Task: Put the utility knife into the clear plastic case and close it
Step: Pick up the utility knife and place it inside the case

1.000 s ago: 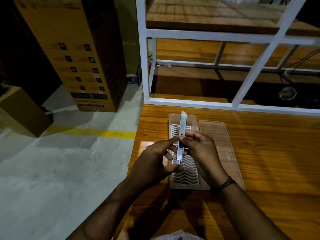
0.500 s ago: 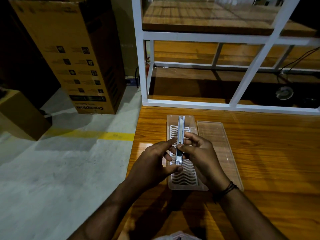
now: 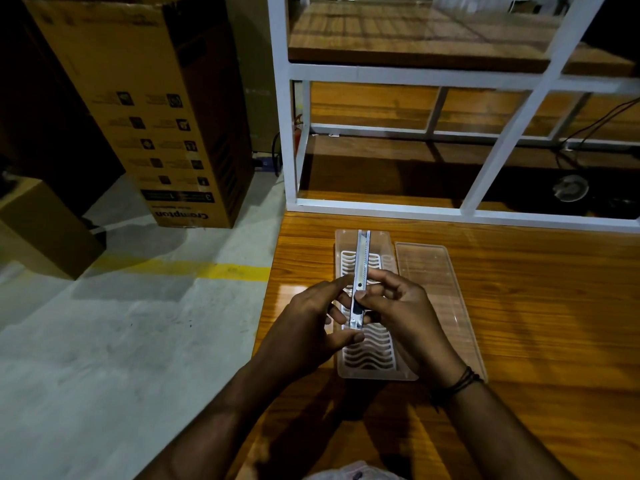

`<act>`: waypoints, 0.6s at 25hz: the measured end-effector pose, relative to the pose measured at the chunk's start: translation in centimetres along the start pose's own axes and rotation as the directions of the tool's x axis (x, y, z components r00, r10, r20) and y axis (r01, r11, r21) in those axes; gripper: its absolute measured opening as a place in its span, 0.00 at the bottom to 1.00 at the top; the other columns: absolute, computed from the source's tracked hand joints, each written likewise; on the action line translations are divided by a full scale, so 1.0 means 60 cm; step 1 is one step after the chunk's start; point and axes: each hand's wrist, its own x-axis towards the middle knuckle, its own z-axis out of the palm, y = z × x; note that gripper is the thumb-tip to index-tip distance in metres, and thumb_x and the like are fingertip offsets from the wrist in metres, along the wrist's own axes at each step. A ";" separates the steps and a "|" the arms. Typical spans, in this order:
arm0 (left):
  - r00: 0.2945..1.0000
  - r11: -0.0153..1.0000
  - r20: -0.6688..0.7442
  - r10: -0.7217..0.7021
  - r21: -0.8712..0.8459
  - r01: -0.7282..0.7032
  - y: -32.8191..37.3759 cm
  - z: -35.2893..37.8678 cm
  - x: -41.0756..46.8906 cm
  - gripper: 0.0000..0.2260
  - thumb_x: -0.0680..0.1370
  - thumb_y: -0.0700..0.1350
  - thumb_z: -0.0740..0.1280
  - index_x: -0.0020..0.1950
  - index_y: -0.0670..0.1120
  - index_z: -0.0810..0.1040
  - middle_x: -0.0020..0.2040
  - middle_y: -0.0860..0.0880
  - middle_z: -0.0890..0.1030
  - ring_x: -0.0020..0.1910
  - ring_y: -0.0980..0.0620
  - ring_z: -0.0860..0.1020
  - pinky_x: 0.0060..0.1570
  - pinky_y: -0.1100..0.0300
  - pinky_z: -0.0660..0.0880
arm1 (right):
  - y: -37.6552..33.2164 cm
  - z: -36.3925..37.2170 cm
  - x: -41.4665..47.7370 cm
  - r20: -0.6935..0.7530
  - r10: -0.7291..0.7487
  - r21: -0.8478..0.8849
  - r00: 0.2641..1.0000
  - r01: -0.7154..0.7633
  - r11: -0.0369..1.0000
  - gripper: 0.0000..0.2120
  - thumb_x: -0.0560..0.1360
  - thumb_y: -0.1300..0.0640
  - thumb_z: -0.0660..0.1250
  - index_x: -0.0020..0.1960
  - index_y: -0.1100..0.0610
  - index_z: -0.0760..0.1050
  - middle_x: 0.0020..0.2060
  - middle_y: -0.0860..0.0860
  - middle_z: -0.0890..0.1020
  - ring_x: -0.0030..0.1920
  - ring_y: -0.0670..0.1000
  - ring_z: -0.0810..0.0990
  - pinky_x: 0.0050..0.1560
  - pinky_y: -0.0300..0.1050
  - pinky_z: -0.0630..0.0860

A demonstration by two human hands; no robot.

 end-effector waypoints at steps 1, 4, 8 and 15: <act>1.000 1.000 -0.004 0.007 -0.014 -0.007 0.002 -0.002 0.000 0.43 0.68 0.45 0.82 0.80 0.52 0.66 0.56 0.54 0.82 0.44 0.59 0.81 0.45 0.72 0.77 | 0.001 -0.002 0.000 -0.003 0.012 0.004 1.000 -0.012 1.000 0.18 0.75 0.66 0.72 0.64 0.57 0.80 0.46 0.64 0.85 0.45 0.59 0.87 0.40 0.51 0.82; 0.990 0.952 0.029 -0.135 -0.273 0.137 0.011 -0.008 0.006 0.36 0.71 0.44 0.81 0.77 0.52 0.71 0.53 0.51 0.83 0.43 0.53 0.84 0.46 0.61 0.84 | -0.007 -0.006 -0.001 -0.015 0.047 0.044 0.999 -0.046 0.998 0.18 0.75 0.67 0.72 0.63 0.58 0.80 0.38 0.56 0.84 0.41 0.57 0.86 0.34 0.44 0.79; 0.940 0.805 0.056 -0.337 -0.501 0.319 0.015 -0.002 0.025 0.17 0.80 0.42 0.71 0.68 0.52 0.79 0.50 0.46 0.86 0.45 0.47 0.87 0.49 0.43 0.85 | -0.020 -0.007 -0.005 0.006 0.041 0.053 0.999 -0.041 0.998 0.18 0.75 0.67 0.71 0.63 0.57 0.80 0.39 0.56 0.85 0.42 0.56 0.87 0.33 0.44 0.79; 0.921 0.680 0.070 -0.384 -0.653 0.333 0.030 -0.002 0.036 0.15 0.81 0.37 0.69 0.54 0.59 0.81 0.43 0.48 0.85 0.38 0.54 0.87 0.38 0.58 0.85 | -0.030 -0.005 -0.022 0.056 0.090 0.056 0.994 -0.094 0.994 0.20 0.77 0.64 0.70 0.68 0.53 0.77 0.42 0.60 0.83 0.42 0.52 0.87 0.33 0.47 0.81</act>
